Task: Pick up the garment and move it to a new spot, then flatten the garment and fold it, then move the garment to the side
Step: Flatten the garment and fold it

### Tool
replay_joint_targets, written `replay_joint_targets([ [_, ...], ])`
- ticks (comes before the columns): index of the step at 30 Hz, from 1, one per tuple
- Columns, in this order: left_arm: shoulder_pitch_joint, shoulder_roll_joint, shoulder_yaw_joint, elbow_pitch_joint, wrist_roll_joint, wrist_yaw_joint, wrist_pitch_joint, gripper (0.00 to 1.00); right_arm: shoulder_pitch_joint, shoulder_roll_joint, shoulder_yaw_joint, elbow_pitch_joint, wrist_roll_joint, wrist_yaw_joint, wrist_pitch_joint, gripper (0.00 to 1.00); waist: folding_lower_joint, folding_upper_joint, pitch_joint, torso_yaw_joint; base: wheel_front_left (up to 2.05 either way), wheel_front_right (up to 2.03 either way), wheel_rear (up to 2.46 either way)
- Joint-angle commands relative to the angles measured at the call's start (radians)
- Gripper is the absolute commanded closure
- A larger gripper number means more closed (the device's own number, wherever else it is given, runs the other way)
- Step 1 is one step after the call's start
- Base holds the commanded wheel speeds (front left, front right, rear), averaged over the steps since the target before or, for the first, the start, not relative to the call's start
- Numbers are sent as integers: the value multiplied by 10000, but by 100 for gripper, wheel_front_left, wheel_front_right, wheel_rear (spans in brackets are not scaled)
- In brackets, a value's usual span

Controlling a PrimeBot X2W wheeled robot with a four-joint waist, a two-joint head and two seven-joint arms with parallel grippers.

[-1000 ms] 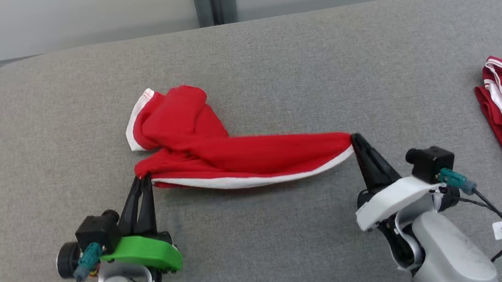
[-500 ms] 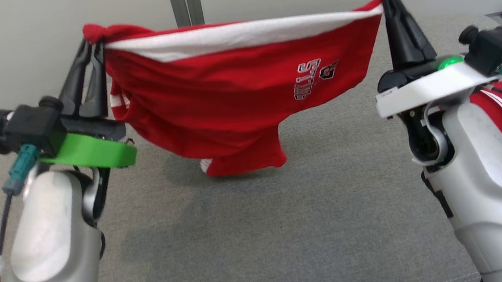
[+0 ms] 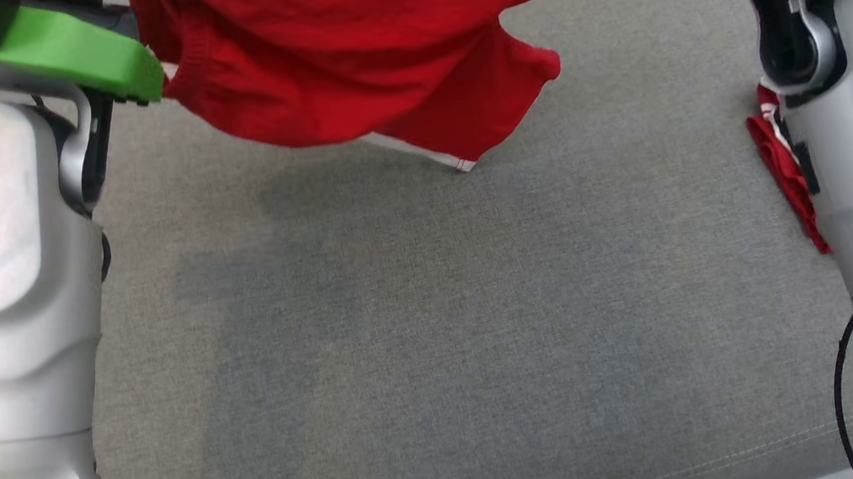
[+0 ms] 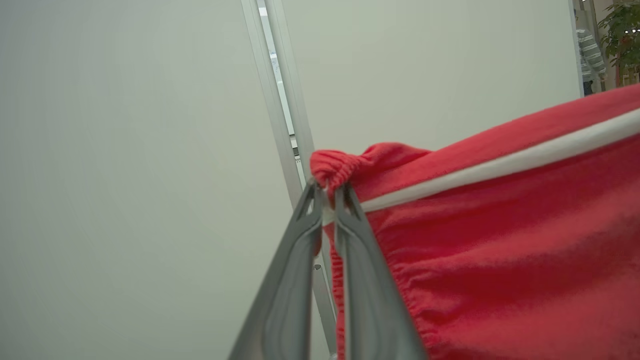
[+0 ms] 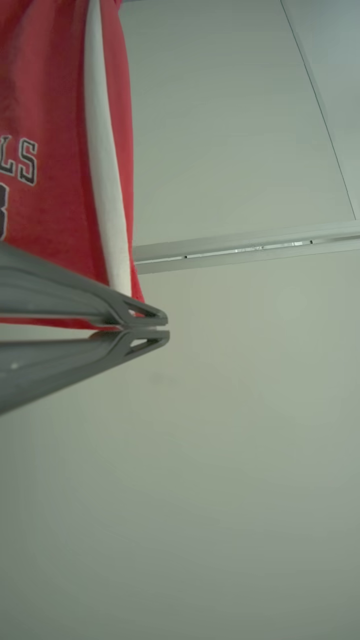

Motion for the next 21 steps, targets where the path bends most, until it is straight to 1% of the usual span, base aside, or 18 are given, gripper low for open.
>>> replay_joint_targets([
  [1,-542,15,10,271,101,102,-84,100,-468,-93,-82,199,-208,-22,-42,100,0,0,1891,536,0,0,0],
  [3,-1261,-42,-97,885,253,116,-223,100,-1190,18,-175,607,-431,-22,-75,100,0,0,2467,609,0,0,0],
  [5,-2042,-6,-154,1357,478,195,-408,100,-1995,9,-356,908,-698,-22,-97,100,0,0,2938,641,0,0,0],
  [7,-2790,-91,-133,1700,531,310,-631,100,-2745,-5,-658,1078,-988,-24,-113,100,0,0,3279,668,0,0,0],
  [11,-3762,-187,123,1978,514,558,-867,100,-3635,110,-1412,776,-1680,-32,-97,100,0,0,3597,703,0,0,0],
  [13,-3984,-200,390,1509,478,696,-872,100,-3814,174,-1749,453,-1921,-33,-99,100,0,0,3633,715,0,0,0],
  [15,-3465,-248,537,1255,421,668,-854,100,-3481,320,-1906,192,-2023,-33,-100,100,0,0,3552,703,0,0,0],
  [17,-2868,-272,703,1159,348,594,-857,100,-2920,439,-1723,-51,-2006,-33,-98,100,0,0,3451,682,0,0,0],
  [18,-2627,-322,861,1081,254,628,-858,100,-2653,465,-1685,-238,-1927,-33,-98,100,0,0,3385,687,0,0,0],
  [19,-2272,-372,1046,1011,201,693,-861,100,-2225,484,-1568,-378,-1789,-33,-100,100,0,0,3299,685,0,0,0],
  [21,-1471,-548,1183,1043,157,629,-862,100,-1373,499,-1319,-657,-1583,-33,-103,100,0,0,3191,694,0,0,0],
])
